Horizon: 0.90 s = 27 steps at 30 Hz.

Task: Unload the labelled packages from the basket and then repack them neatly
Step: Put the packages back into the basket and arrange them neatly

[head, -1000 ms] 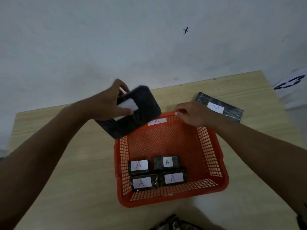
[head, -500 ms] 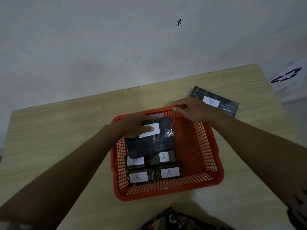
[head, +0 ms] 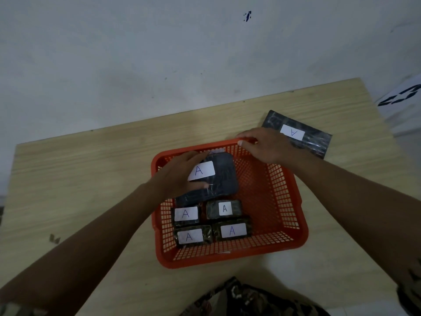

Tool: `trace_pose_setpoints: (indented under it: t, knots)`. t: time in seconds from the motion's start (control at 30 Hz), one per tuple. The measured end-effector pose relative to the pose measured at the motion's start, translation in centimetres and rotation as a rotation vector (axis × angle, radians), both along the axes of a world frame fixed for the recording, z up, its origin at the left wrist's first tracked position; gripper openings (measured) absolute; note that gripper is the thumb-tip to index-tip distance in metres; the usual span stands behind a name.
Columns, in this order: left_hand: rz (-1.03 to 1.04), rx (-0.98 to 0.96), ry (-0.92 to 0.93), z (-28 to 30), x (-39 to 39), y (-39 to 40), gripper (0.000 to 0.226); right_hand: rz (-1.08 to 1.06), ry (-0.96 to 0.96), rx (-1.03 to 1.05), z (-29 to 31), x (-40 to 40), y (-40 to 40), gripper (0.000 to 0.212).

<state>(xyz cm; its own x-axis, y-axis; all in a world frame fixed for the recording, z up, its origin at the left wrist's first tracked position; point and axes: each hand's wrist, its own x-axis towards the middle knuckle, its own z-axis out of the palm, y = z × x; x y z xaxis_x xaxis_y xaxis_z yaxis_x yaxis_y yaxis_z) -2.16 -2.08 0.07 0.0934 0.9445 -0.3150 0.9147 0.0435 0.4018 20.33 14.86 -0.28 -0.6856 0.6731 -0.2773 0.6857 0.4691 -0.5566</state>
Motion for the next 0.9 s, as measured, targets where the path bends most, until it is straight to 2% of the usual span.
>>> trace_pose_setpoints:
  t: [0.1, 0.3, 0.4, 0.57, 0.63, 0.7, 0.8, 0.9]
  knots:
    - [-0.048, -0.028, 0.058, -0.6, -0.1, -1.0, 0.109, -0.001, 0.001, 0.075, -0.2, 0.1, -0.4, 0.034]
    - [-0.063, -0.087, 0.112, -1.8, -0.7, -0.8, 0.112, 0.026, -0.114, 0.252, -1.5, -0.3, -0.8, 0.048]
    - [-0.143, -0.039, 0.228, -2.5, -0.8, -1.1, 0.108, 0.036, -0.141, 0.306, -1.7, -0.4, -0.9, 0.050]
    - [-0.171, -0.009, 0.245, -2.3, -0.8, -1.6, 0.098, 0.041, -0.162, 0.320, -1.8, -0.4, -0.9, 0.052]
    - [-0.204, 0.084, 0.291, -2.1, -0.6, -1.7, 0.093, 0.043, -0.163, 0.314, -1.7, -0.4, -0.9, 0.052]
    - [-0.207, 0.230, 0.256, -1.6, -0.1, -1.3, 0.082, 0.054, -0.156, 0.270, -1.5, -0.4, -0.8, 0.050]
    - [-0.159, 0.435, 0.175, -0.8, 1.2, 0.8, 0.058, -0.016, 0.006, 0.174, -1.5, 0.0, -0.3, 0.042]
    - [-0.079, 0.404, 0.139, -0.4, 2.7, 4.1, 0.053, -0.207, 0.202, 0.221, -1.5, 1.4, 1.0, 0.035]
